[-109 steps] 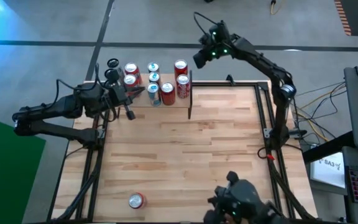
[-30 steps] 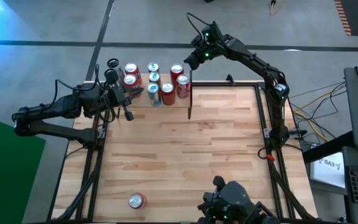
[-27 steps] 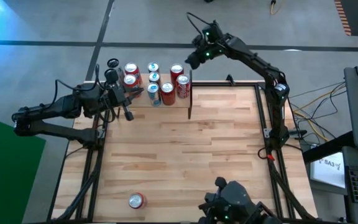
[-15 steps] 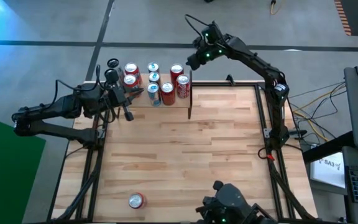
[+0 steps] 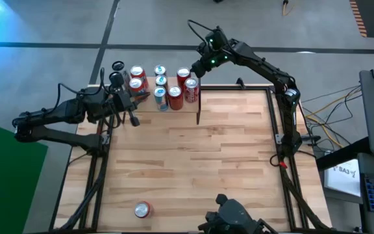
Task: Place canned beverage on shelf
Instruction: Adjust the red black soda can on the shelf
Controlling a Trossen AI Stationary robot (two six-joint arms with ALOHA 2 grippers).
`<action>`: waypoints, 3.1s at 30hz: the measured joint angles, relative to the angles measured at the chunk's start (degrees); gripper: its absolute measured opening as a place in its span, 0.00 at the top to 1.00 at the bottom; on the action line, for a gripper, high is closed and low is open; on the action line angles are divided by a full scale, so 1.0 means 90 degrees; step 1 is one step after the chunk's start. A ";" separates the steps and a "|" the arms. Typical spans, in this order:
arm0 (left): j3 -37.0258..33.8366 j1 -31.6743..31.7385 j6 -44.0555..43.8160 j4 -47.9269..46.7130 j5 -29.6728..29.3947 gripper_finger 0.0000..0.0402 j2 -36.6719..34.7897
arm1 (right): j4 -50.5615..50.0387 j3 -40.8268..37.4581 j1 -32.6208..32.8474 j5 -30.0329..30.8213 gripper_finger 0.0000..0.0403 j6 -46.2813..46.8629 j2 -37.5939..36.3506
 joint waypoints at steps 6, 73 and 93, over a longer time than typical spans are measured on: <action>0.0000 0.0000 0.0000 -0.0002 0.0000 1.00 0.0000 | 0.0170 -0.0002 0.0043 -0.0007 0.98 -0.0113 0.0000; 0.5037 0.3327 0.0924 -0.2961 0.3884 1.00 0.5207 | -0.0941 -0.1211 0.0449 -0.0008 0.98 -0.1646 -0.1801; 0.5132 0.3337 0.0888 -0.3115 0.3663 1.00 0.5447 | -0.0164 -0.2705 0.0760 0.0658 0.98 -0.1122 -0.2859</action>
